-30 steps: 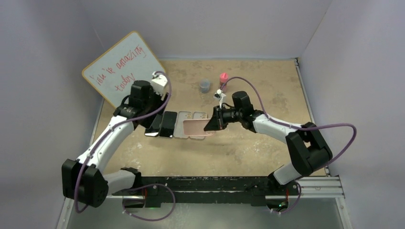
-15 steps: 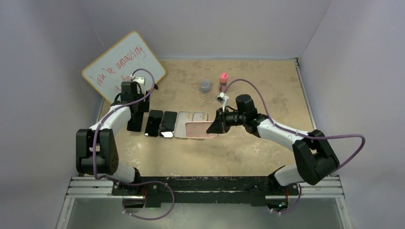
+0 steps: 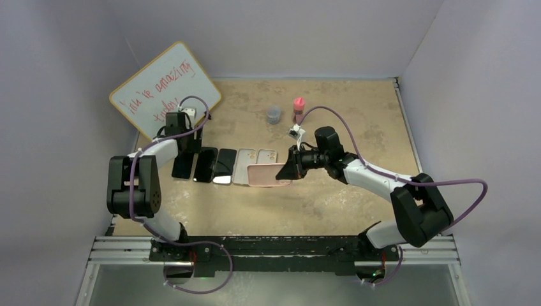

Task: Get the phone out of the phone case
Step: Place the phone at the center of the board.

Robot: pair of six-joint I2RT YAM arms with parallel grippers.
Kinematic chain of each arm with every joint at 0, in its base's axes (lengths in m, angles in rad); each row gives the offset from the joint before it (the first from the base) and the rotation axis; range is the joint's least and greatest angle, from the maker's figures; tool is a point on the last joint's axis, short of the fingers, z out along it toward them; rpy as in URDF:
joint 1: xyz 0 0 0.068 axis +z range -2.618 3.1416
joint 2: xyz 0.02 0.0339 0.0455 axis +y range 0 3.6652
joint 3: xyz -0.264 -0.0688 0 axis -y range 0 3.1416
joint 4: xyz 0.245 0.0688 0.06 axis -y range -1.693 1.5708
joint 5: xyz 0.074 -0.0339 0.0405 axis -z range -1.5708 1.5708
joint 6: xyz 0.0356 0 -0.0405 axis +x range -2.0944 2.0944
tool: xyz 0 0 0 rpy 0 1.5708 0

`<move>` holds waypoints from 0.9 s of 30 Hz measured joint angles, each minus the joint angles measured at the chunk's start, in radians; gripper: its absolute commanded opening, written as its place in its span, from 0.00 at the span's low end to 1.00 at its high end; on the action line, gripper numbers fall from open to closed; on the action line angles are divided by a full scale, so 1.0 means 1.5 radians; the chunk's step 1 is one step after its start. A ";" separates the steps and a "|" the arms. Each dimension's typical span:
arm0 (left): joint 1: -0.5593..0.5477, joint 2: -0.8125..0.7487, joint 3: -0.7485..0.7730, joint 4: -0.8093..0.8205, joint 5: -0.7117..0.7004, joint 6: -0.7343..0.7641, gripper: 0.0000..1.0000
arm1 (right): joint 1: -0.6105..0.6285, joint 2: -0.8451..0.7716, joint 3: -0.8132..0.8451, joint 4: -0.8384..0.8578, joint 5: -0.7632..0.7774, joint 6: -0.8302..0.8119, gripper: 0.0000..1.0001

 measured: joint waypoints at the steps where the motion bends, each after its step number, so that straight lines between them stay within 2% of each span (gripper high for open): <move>1: 0.000 0.006 0.000 0.001 0.004 -0.001 0.47 | 0.000 0.000 0.000 -0.001 0.000 -0.001 0.00; 6: 0.000 0.023 0.000 -0.002 0.027 -0.009 0.54 | 0.000 0.000 0.000 -0.005 0.001 -0.009 0.00; 13: 0.002 0.022 0.000 -0.002 0.039 -0.022 0.71 | 0.000 0.000 0.000 -0.017 0.005 -0.017 0.00; 15: 0.002 0.022 0.000 -0.002 0.039 -0.023 0.73 | 0.000 0.000 0.000 -0.021 0.009 -0.022 0.00; 16: 0.002 0.021 0.000 -0.002 0.038 -0.023 0.82 | 0.000 0.000 0.001 -0.024 0.013 -0.024 0.00; 17: 0.002 0.019 0.000 -0.003 0.037 -0.023 0.86 | 0.000 0.000 0.001 -0.028 0.017 -0.026 0.00; 27: 0.002 -0.011 0.000 -0.005 0.037 -0.034 0.95 | 0.000 0.000 0.007 -0.055 0.035 -0.037 0.00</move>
